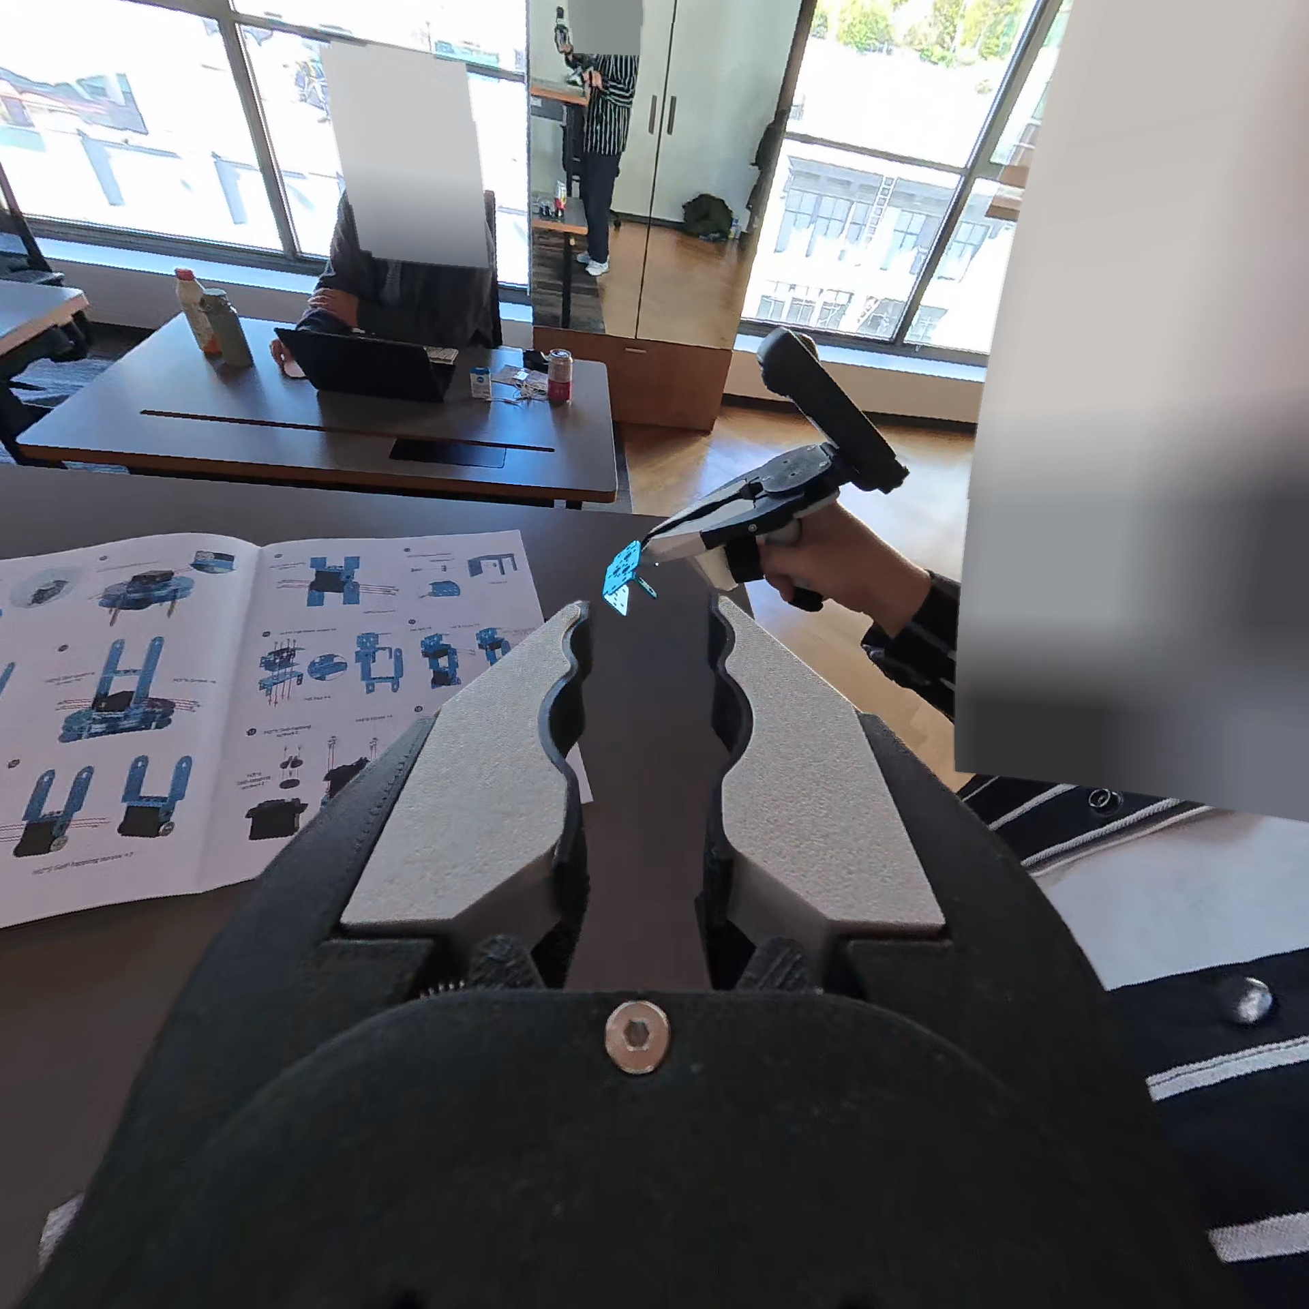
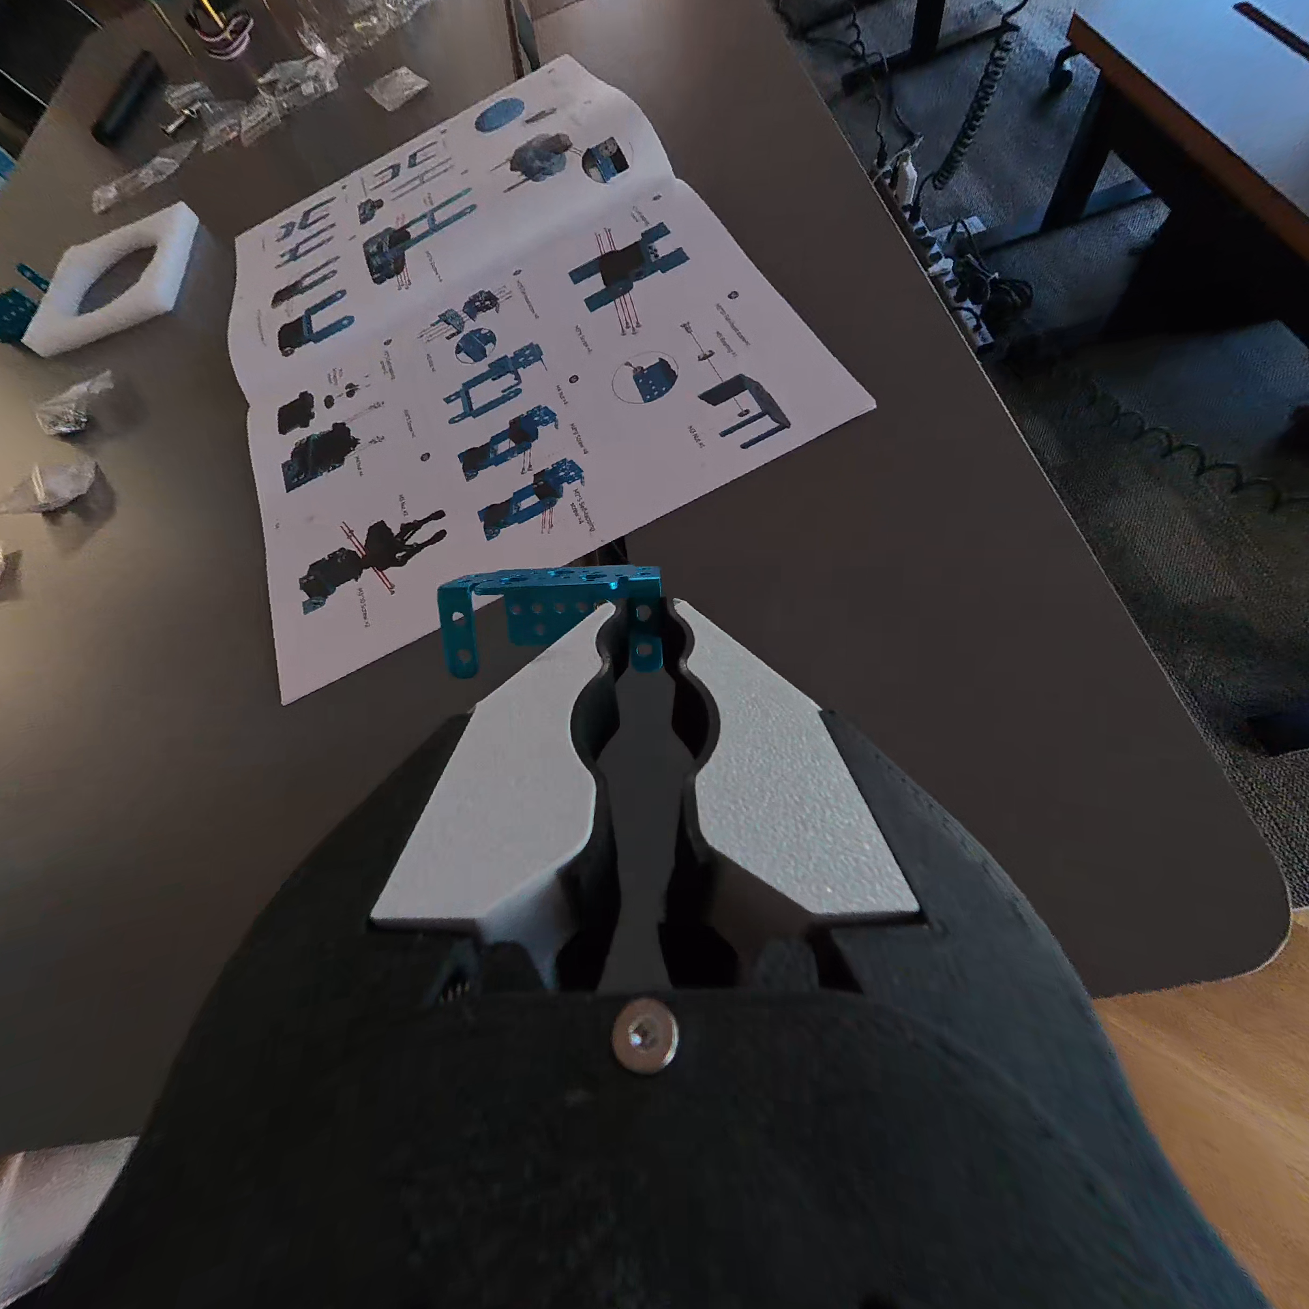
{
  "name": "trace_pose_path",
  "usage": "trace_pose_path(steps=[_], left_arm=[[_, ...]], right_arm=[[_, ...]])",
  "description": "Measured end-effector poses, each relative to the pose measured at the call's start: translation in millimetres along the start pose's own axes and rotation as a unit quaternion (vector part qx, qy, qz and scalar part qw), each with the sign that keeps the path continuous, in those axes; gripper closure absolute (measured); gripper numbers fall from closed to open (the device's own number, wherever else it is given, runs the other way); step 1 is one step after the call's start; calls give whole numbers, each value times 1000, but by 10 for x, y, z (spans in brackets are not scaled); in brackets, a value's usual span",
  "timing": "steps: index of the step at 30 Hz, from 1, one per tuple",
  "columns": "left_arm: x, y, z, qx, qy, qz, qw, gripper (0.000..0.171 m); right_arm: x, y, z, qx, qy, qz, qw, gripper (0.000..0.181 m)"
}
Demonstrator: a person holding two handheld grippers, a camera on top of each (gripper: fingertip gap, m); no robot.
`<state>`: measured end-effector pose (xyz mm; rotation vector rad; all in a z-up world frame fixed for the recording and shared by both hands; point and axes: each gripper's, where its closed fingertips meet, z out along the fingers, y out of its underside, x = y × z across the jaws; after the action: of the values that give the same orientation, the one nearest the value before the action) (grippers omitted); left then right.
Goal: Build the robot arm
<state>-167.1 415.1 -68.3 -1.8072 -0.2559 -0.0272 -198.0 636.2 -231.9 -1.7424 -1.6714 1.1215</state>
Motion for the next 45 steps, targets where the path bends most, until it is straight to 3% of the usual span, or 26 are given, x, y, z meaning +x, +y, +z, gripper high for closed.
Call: trace_pose_path(steps=[7,10,16,22,40,45], left_arm=[[80,46,-132,-3,-8,-4,1000,140],[121,106,-184,-3,-6,-11,1000,141],[103,313,-281,-12,-16,-22,1000,141],[46,439,-384,-14,-23,-41,999,141],[-239,486,-477,-25,-38,-62,997,141],[-266,504,-446,-29,-42,-64,997,141]], right_arm=[[-219,118,10,3,-50,-6,999,172],[-544,240,-30,67,-94,-60,992,172],[-626,491,12,87,-13,-216,972,173],[-528,525,91,74,-45,-163,983,172],[-516,720,117,-46,-51,-197,978,163],[-482,725,91,-53,-66,-183,980,168]])
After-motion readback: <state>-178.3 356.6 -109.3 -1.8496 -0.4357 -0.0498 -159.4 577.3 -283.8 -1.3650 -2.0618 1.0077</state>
